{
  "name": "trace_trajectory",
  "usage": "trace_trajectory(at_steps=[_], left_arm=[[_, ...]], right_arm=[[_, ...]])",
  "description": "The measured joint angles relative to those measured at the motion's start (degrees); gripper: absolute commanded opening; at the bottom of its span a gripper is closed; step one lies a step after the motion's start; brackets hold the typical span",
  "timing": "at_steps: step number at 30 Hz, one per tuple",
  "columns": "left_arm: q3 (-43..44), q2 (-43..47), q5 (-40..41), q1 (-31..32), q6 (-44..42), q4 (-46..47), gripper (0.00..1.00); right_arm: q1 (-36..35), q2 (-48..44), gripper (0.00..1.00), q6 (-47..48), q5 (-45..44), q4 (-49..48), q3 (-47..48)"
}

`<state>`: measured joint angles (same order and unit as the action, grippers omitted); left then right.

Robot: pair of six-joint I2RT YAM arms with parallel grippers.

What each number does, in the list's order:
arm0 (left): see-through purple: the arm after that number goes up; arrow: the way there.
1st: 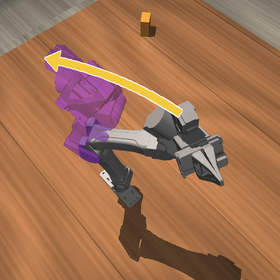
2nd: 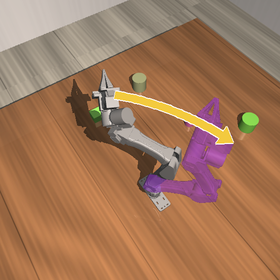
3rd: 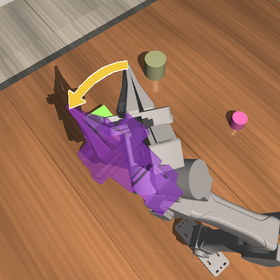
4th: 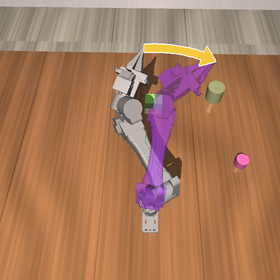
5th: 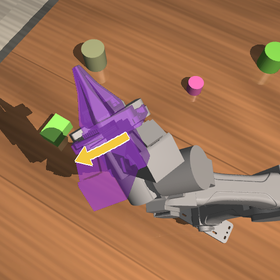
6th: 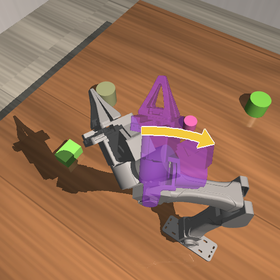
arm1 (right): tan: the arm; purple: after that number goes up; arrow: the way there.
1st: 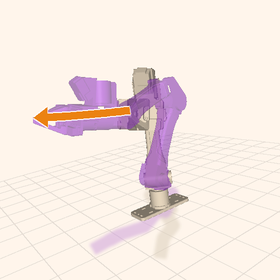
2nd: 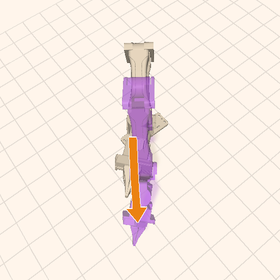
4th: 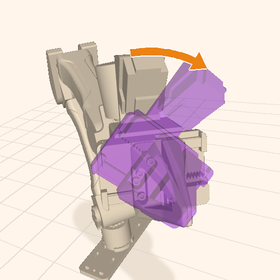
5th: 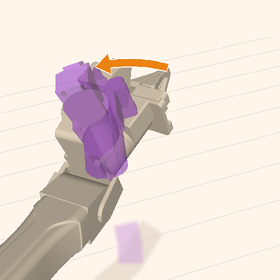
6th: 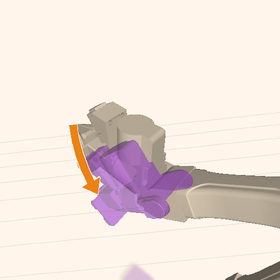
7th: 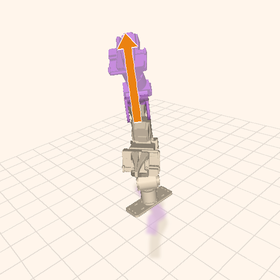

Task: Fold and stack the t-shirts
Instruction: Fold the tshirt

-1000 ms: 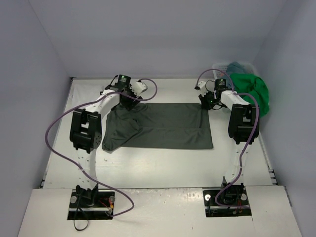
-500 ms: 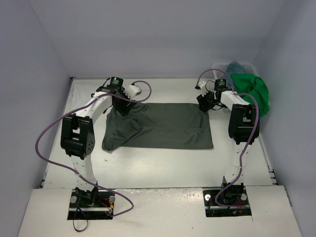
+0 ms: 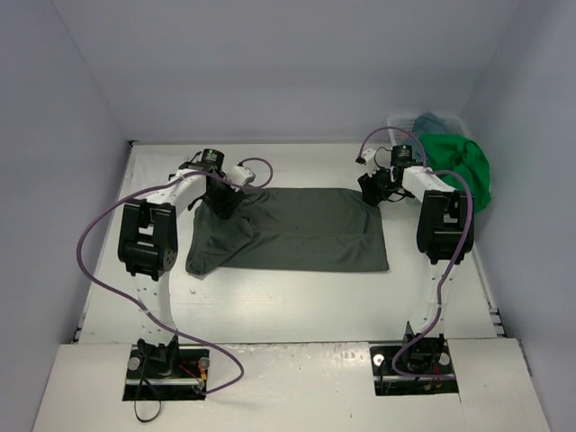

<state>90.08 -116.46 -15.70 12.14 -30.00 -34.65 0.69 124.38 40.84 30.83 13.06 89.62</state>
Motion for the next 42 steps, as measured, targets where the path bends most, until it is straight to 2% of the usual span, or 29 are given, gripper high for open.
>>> trace_trajectory(at_steps=[4, 12, 17, 21, 24, 28, 30, 31, 37, 42], left_arm=[[0.0, -0.8, -0.9, -0.4, 0.0, -0.7, 0.51], [0.0, -1.2, -3.9, -0.6, 0.1, -2.5, 0.36], [0.5, -2.9, -5.3, -0.6, 0.1, -4.0, 0.36], [1.1, -3.2, -5.4, -0.7, 0.0, -4.4, 0.40], [1.1, -3.2, -5.4, -0.6, 0.0, -4.4, 0.39], [1.1, -3.2, -5.2, -0.6, 0.0, -4.4, 0.33], [1.1, -3.2, -5.0, -0.6, 0.0, -4.4, 0.26], [1.1, -3.3, -4.9, -0.7, 0.0, -4.4, 0.20], [1.6, -3.8, -4.0, -0.7, 0.2, -4.0, 0.02], [1.6, -3.8, -3.2, -0.7, 0.3, -3.6, 0.00]], right_arm=[[0.0, -0.1, 0.43, -0.2, 0.0, 0.2, -0.1], [0.0, -0.1, 0.39, -0.3, 0.0, 0.5, -0.1], [-0.8, -0.1, 0.39, -0.3, -0.1, 0.6, -0.1], [-1.2, -0.1, 0.38, -0.3, 0.0, 0.6, -0.1], [-1.2, -0.2, 0.37, -0.3, 0.0, 0.6, -0.2], [-1.2, -0.2, 0.35, -0.3, 0.1, 0.7, -0.2], [-1.2, -0.2, 0.34, -0.3, 0.1, 0.8, -0.2], [-1.2, -0.2, 0.33, -0.3, 0.2, 0.8, -0.2], [-1.3, -0.2, 0.32, -0.3, 0.5, 0.8, -0.4], [-1.5, -0.2, 0.31, -0.3, 0.5, 0.8, -0.4]])
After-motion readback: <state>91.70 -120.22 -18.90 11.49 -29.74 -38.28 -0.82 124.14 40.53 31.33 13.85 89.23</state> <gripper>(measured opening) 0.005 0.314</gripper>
